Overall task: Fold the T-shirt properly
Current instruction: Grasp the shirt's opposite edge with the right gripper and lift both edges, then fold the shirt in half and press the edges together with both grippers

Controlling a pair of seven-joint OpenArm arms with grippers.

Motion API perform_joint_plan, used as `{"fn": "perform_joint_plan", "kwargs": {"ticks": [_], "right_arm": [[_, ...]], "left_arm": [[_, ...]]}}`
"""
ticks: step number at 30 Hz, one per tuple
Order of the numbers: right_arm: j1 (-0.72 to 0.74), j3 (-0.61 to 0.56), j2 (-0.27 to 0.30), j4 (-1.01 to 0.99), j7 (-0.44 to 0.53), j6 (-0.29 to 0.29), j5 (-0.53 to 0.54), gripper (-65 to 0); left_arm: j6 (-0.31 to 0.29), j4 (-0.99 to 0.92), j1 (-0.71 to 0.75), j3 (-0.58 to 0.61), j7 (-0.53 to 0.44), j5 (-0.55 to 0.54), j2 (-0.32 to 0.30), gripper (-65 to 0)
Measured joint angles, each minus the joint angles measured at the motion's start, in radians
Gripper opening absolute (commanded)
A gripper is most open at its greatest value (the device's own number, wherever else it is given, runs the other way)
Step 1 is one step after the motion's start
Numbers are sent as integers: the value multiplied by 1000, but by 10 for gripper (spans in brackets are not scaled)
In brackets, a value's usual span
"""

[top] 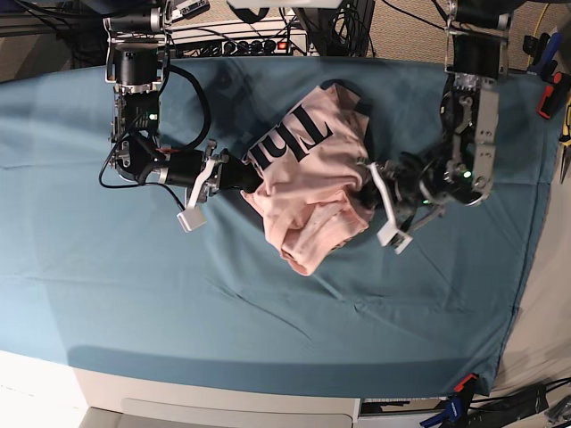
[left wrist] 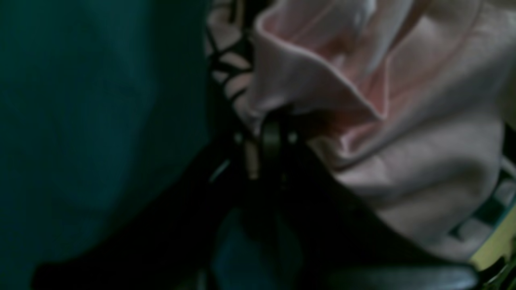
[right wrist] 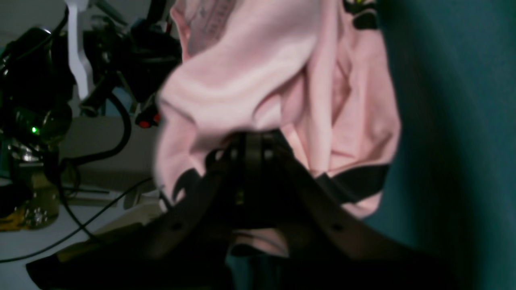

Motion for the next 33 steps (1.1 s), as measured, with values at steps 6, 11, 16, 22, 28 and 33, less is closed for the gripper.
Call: {"fn": "perform_joint_plan", "kwargs": {"ticks": [6, 11, 16, 22, 28, 33], "right_arm": [[-70, 0, 0, 69, 19, 7, 6, -650], [-148, -1, -9, 169, 7, -2, 4, -650], [-216, -7, -12, 259, -11, -10, -12, -650], [-265, -9, -17, 329, -31, -17, -47, -650], [-275, -13, -17, 348, -40, -16, -86, -650], [-270, -13, -20, 351, -41, -14, -117, -650]], "left_arm": [[-1, -44, -82, 78, -11, 5, 0, -650], [-5, -139, -154, 101, -8, -4, 0, -650], [-5, -190, -208, 101, -4, -8, 0, -650], [-5, -195, -243, 101, -4, -7, 0, -650], [-4, -195, -251, 101, 5, 0, 0, -650], [-4, -195, -251, 101, 8, 0, 0, -650]]}}
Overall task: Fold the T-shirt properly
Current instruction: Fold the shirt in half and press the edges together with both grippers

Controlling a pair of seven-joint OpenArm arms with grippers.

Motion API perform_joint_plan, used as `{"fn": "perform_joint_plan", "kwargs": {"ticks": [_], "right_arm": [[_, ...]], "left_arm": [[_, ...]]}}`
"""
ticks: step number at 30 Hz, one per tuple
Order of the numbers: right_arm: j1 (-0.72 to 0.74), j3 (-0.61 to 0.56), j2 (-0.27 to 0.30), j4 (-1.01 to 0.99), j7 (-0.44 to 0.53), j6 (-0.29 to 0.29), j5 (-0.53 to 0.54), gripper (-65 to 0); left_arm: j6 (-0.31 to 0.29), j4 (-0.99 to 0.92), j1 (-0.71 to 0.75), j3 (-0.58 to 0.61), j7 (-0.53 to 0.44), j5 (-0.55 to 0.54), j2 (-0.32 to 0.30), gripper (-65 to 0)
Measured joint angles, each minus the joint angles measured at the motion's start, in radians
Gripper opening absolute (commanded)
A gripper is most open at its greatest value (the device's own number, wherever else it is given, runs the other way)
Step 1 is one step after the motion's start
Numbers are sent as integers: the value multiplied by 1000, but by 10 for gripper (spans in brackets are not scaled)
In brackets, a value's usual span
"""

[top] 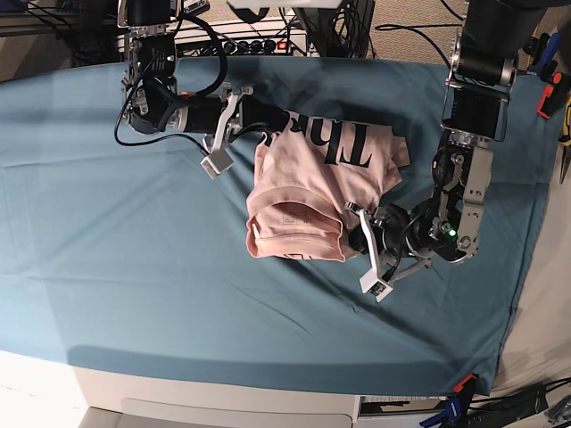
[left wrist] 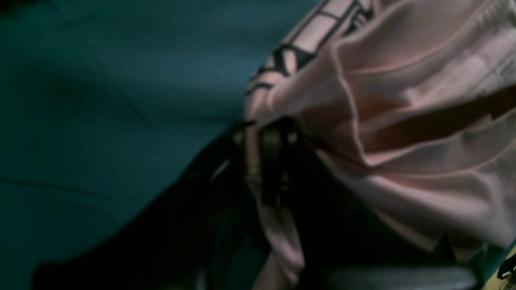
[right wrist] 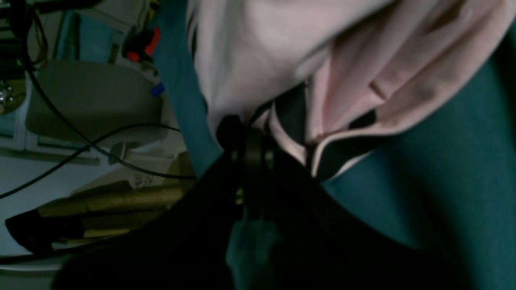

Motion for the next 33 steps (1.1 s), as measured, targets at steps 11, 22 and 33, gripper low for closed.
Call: {"fn": "perform_joint_plan", "kwargs": {"ticks": [11, 22, 33], "right_arm": [[19, -8, -6, 183, -41, -86, -317, -650], [13, -6, -5, 333, 40, -184, -586, -650], [14, -6, -5, 334, 84, -185, -597, -650]], "left_arm": [[0, 0, 1, 0, 0, 3, 0, -650], [17, 0, 1, 0, -6, 82, 0, -627], [98, 0, -31, -1, -39, 190, -3, -308]]}}
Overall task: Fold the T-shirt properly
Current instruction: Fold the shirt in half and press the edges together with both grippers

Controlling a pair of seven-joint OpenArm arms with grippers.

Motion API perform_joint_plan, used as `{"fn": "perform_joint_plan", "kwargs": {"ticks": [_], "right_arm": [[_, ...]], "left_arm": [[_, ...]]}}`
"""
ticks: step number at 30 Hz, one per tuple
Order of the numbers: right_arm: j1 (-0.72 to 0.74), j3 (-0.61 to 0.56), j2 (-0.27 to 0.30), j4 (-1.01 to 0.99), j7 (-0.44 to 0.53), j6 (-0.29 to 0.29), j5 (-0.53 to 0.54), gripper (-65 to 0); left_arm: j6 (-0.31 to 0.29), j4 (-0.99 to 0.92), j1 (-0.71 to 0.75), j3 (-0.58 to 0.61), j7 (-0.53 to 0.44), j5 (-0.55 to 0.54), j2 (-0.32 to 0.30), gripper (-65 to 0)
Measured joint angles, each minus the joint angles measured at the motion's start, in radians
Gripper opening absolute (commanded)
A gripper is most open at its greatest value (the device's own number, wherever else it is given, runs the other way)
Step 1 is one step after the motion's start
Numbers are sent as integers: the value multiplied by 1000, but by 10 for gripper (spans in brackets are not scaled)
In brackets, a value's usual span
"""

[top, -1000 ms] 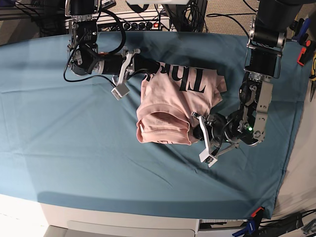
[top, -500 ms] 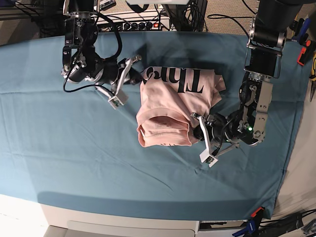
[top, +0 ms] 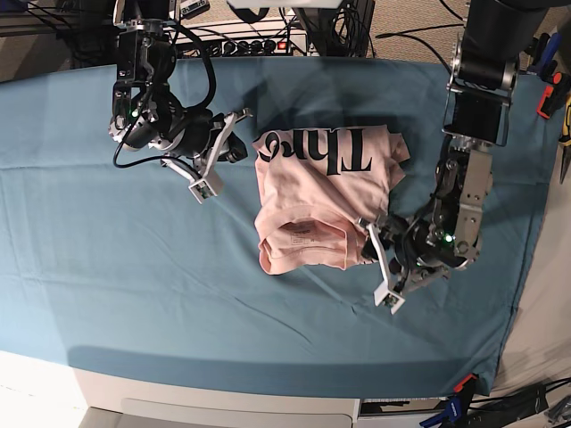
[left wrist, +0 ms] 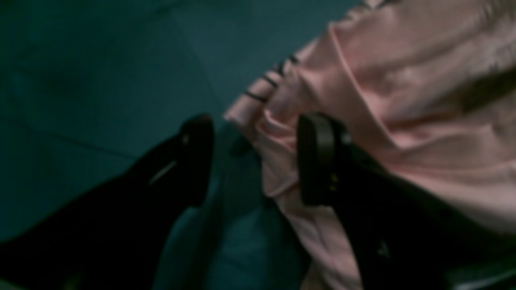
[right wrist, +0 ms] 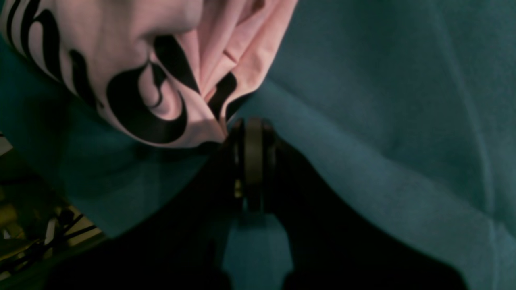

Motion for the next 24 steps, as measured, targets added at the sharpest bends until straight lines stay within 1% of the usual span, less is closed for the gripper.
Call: {"fn": "perform_joint_plan", "kwargs": {"ticks": [3, 4, 5, 6, 7, 8, 9, 10, 11, 12, 14, 16, 17, 19, 23, 24], "right_arm": [[3, 0, 0, 0, 8, 0, 8, -650], [6, 0, 0, 2, 8, -1, 15, -650], [13, 0, 0, 10, 8, -2, 20, -650], [22, 0, 0, 21, 13, -3, 32, -650], [32, 0, -1, 33, 24, -1, 31, -650], [41, 1, -8, 43, 31, -1, 34, -650], [48, 3, -22, 52, 37, -1, 36, -650], [53, 5, -38, 56, 45, -2, 38, -650], [53, 5, -53, 59, 45, -2, 49, -650], [53, 8, -70, 59, 44, -1, 81, -650], [50, 14, -106, 59, 41, 37, 146, -650], [56, 14, -131, 59, 42, 55, 185, -650], [60, 14, -136, 59, 41, 67, 198, -650], [66, 14, -139, 59, 41, 73, 209, -650], [78, 14, -139, 59, 41, 74, 204, -650], [84, 14, -139, 59, 42, 75, 196, -650]], "left_arm": [[0, 10, -13, 0, 21, 0, 0, -315], [0, 23, -14, 0, 38, -4, -1, -331], [0, 40, -17, 0, 47, -26, -6, -371], [-24, 58, -21, 0, 47, -57, -13, -435], [-45, 78, -26, 0, 46, -92, -23, -514], [-49, 98, -30, -5, 42, -120, -32, -606], [-65, 111, -32, -15, 42, -155, -41, -650], [-85, 116, -33, -32, 56, -202, -49, -650], [-90, 117, -31, -52, 77, -257, -56, -650], [-120, 117, -27, -84, 100, -307, -57, -650], [-174, 117, -8, -157, 150, -436, -58, -650], [-226, 119, 28, -227, 198, -564, -58, -650], [-247, 119, 50, -255, 225, -621, -57, -650], [-292, 117, 101, -305, 277, -743, -56, -650], [-342, 117, 200, -368, 360, -944, -56, -650], [-354, 117, 225, -376, 362, -981, -56, -650]]}}
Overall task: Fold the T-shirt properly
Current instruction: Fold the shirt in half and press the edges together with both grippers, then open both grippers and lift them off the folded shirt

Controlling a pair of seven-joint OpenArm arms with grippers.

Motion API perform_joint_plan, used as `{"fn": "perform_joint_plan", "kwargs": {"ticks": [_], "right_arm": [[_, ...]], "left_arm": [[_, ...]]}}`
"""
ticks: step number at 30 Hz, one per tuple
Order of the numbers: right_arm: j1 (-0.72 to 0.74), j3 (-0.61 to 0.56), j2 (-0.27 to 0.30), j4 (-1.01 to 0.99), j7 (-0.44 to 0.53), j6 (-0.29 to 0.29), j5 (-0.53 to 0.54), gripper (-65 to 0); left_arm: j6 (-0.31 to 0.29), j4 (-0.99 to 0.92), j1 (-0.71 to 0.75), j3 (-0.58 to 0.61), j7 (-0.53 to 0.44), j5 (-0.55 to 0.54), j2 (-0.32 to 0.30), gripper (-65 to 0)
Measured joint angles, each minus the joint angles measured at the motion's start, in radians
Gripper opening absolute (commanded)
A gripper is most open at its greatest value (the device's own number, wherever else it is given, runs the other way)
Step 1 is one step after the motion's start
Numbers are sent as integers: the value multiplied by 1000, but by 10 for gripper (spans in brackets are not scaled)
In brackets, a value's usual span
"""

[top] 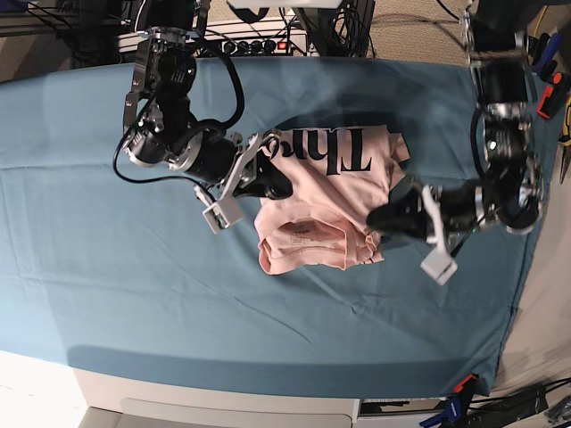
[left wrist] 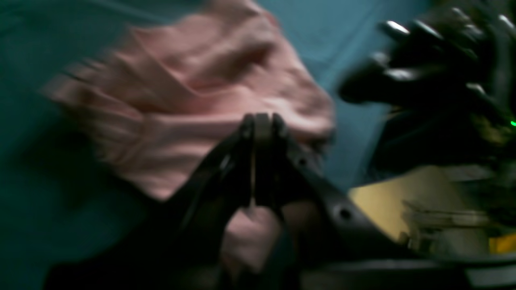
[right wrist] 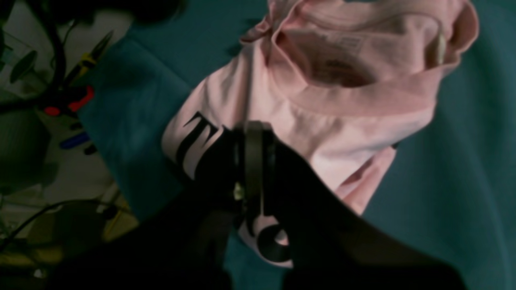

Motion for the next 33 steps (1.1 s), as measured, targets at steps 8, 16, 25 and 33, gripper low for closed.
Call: {"fn": "perform_joint_plan", "kwargs": {"ticks": [8, 16, 25, 33], "right_arm": [[111, 2, 0, -204, 26, 3, -41, -650], [251, 2, 0, -413, 38, 33, -79, -650], [314, 0, 0, -595, 223, 32, -364, -650], [322, 0, 0, -663, 334, 35, -435, -650]], "left_arm": [[-11, 0, 136, 0, -1, 16, 31, -650], [44, 0, 175, -1, -114, 252, 97, -650], [69, 0, 220, -1, -148, 354, 108, -650], [84, 0, 221, -1, -148, 368, 108, -650]]}}
